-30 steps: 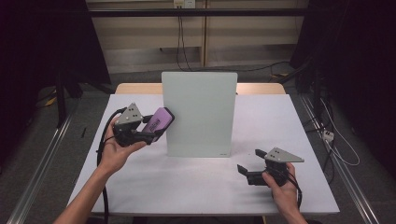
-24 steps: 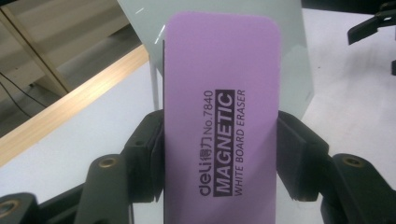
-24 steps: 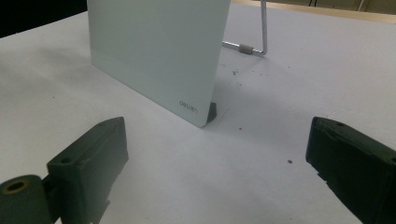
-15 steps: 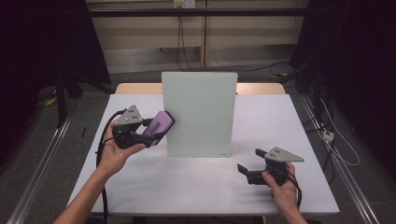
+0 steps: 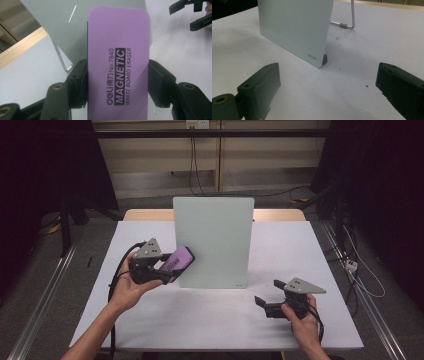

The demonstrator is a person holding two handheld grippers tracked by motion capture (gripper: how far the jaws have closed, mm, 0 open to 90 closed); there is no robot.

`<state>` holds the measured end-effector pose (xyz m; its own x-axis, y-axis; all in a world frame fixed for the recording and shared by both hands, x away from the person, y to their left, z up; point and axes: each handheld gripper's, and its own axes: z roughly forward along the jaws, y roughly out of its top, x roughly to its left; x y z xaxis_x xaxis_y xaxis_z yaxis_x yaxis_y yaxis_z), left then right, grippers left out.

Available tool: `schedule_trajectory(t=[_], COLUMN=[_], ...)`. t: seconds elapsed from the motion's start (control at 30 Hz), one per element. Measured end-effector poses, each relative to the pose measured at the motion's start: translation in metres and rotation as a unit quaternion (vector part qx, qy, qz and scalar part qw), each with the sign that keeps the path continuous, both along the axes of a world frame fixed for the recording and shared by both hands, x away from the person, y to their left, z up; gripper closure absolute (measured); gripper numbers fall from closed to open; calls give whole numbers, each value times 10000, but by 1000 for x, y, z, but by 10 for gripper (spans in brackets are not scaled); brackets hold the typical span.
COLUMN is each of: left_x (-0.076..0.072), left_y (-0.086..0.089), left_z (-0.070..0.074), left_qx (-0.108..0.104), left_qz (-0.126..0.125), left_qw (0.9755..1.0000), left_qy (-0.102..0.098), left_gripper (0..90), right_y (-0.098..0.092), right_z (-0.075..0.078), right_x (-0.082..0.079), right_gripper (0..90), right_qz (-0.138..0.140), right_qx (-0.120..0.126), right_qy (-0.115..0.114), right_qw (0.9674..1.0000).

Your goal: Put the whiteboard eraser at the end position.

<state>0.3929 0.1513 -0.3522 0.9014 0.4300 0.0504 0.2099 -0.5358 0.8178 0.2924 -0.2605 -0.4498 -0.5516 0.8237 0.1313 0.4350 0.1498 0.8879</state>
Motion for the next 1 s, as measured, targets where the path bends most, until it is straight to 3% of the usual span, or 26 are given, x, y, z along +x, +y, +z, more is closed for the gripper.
schedule_trajectory(t=[0.47, 0.63, 1.0], left_x=[-5, -5, -7], left_y=[-12, -17, -22], left_z=[-5, -6, -9], left_qx=[151, 135, 214], left_qz=[-130, -262, -145], left_qw=[9997, 9989, 9988], left_qy=[164, 354, 413], left_gripper=[410, 409, 410], right_y=[1, 0, -1], right_z=[0, 0, 0], right_x=[0, 0, 0], right_gripper=[56, 56, 56], right_qz=[54, 75, 114], right_qx=[-16, 4, 27], right_qy=[-3, -1, -25], right_qw=[10000, 10000, 9999])
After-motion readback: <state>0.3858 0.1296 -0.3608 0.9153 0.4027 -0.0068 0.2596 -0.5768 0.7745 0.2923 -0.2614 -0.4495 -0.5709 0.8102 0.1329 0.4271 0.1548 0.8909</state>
